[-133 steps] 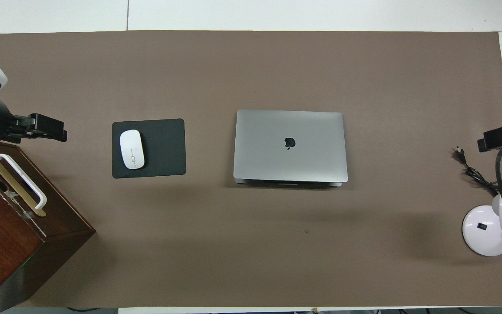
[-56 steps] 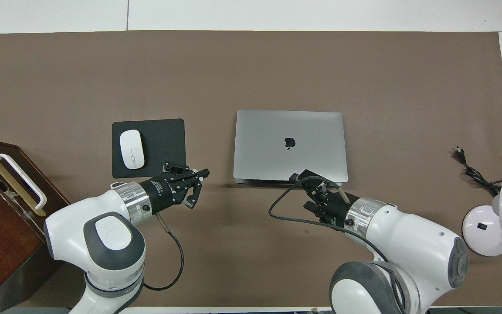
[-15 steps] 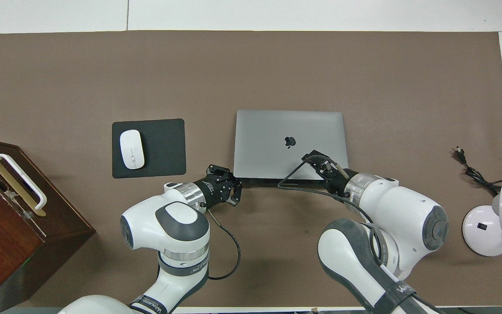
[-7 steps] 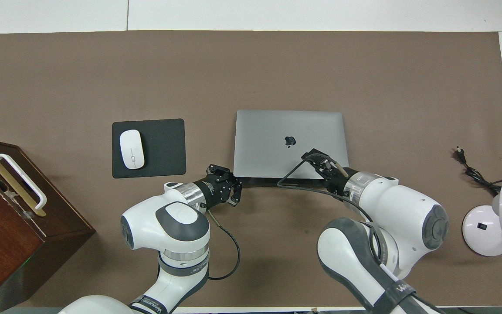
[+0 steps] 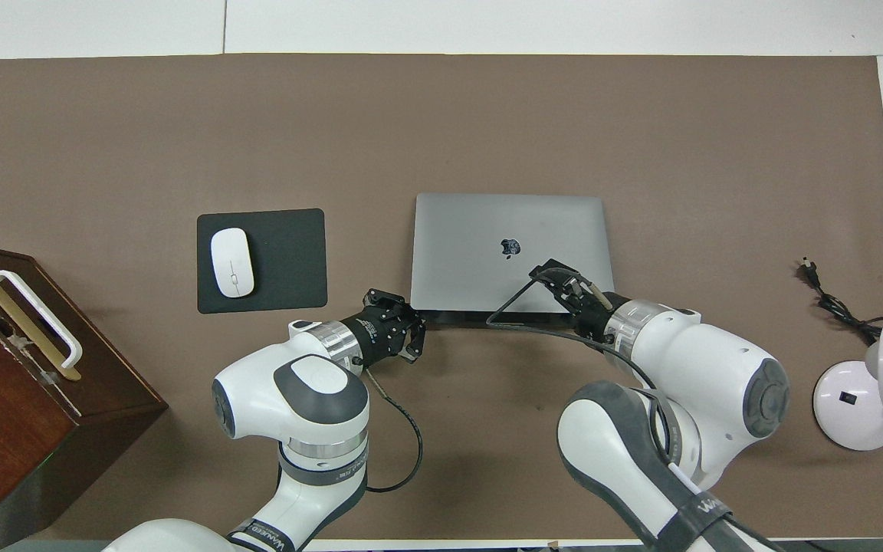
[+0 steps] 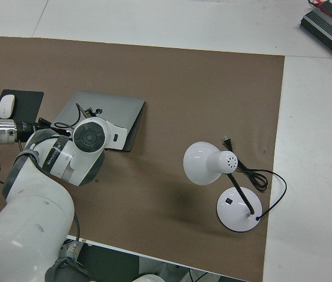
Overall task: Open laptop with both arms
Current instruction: 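Lift the laptop lid edge upward with the right gripper, then push the lid farther from the robot with the right gripper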
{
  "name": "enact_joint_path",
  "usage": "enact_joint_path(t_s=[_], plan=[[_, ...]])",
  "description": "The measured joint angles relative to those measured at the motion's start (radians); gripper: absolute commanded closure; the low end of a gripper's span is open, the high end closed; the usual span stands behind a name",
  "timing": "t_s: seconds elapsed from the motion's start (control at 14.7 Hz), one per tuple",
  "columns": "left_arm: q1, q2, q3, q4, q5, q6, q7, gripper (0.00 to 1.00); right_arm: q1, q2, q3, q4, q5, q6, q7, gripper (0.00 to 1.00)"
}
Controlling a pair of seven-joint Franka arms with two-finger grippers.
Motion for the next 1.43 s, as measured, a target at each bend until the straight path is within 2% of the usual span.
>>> enact_joint_path(t_s=[0.27,1.43], plan=[[0.000,0.000,0.000,0.000,-0.001,0.000,0.000,1.00,0.000,0.012,0.000,0.030,0.015,0.000,0.000,0.00],[0.000,0.000,0.000,0.000,-0.006,0.000,0.000,1.00,0.000,0.120,-0.008,0.287,0.155,0.000,0.000,0.00]])
